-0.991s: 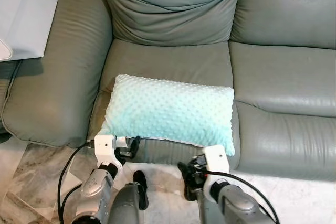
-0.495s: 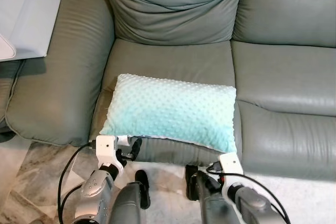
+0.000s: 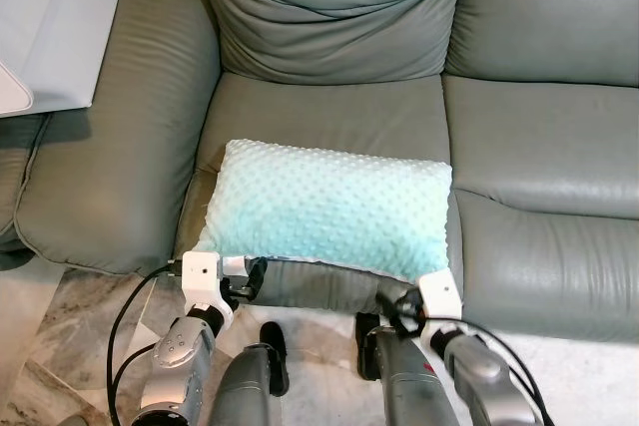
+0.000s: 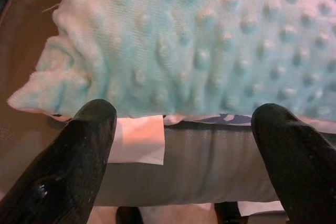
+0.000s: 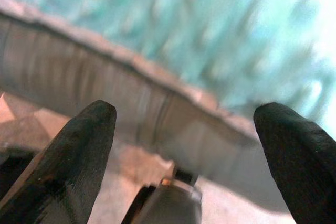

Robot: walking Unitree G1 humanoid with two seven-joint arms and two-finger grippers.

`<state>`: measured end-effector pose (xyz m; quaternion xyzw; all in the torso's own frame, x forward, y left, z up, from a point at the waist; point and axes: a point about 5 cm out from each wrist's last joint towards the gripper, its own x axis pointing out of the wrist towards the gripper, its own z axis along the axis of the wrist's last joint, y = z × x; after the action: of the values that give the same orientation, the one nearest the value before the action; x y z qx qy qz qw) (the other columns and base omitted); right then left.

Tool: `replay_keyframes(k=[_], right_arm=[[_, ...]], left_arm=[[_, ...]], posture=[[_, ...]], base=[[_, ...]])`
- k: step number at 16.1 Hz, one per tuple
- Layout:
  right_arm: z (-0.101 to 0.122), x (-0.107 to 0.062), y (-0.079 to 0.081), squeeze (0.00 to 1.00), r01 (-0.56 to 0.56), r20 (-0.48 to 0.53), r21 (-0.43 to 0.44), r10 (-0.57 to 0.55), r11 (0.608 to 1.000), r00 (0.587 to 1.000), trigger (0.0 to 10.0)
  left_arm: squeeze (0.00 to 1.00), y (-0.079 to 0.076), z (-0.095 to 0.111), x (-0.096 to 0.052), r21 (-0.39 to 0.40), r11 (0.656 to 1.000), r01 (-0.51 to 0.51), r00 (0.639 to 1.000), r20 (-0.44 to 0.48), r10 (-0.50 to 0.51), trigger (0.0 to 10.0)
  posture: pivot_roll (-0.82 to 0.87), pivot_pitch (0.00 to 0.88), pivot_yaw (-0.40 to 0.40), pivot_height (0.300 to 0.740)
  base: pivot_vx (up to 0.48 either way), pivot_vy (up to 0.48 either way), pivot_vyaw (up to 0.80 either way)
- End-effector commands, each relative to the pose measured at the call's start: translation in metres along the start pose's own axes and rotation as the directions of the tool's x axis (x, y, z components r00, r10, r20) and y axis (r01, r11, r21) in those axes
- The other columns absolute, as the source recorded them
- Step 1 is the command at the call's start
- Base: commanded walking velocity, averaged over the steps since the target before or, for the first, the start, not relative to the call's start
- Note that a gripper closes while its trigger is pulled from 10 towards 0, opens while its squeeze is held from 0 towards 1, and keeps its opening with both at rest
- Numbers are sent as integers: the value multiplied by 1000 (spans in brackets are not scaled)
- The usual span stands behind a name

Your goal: Move the pillow to the sofa

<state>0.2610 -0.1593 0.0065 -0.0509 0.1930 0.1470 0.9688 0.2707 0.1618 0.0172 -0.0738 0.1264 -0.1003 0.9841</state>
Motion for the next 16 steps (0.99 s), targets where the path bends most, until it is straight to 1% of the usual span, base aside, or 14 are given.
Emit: replay_keyframes(k=[1,5,7,9,10,11,12,13,14,15,16], right_arm=[[-13,-2,2,431,7,-26,27,-6,1000,1000,10000],[-3,8,-5,424,26,19,17,-26,1000,999,10000],[0,9,-7,416,30,33,19,-30,999,999,10000],[1,7,-10,412,45,61,-2,-44,999,997,10000],[1,7,-10,416,46,66,-2,-46,999,997,10000],[1,7,-11,404,47,71,-7,-47,999,996,10000],[1,7,-10,314,48,69,-11,-47,999,997,10000],[2,8,-10,71,44,68,-4,-43,999,997,10000],[5,8,-9,0,28,76,13,-29,1000,997,10000],[6,8,-8,0,24,76,10,-24,1000,997,10000],[10,6,-6,0,8,99,2,-8,1000,995,10000]], left_arm=[[1000,7,-11,-8,11,1000,-29,998,-51,29,10000],[1000,11,-8,-7,24,999,-40,998,-49,41,10000],[1000,12,-8,-7,29,999,-43,998,-50,45,10000],[1000,12,-8,-6,35,998,-48,997,-51,50,10000],[953,12,-8,-5,38,998,-49,997,-53,51,10000],[482,12,-7,-2,40,998,-50,997,-54,52,10000],[275,11,-6,0,44,998,-50,997,-53,53,10000],[0,10,-4,2,48,998,-49,997,-49,52,10000],[0,10,2,8,47,998,-47,998,-36,49,10000],[0,10,4,9,49,998,-49,998,-32,50,10000],[0,12,8,13,54,997,-48,998,-28,50,10000]], posture=[[14,454,106,740],[22,451,110,740],[22,447,108,740],[15,436,105,740],[12,428,104,740],[10,420,105,740],[9,409,105,740],[7,384,101,740],[4,351,95,740],[2,345,94,740],[-7,319,89,740]], base=[[0,0,0],[0,0,0],[0,0,0],[0,0,0],[0,0,0],[0,0,0],[0,0,0],[0,0,0],[0,0,0],[0,0,0],[0,0,0]])
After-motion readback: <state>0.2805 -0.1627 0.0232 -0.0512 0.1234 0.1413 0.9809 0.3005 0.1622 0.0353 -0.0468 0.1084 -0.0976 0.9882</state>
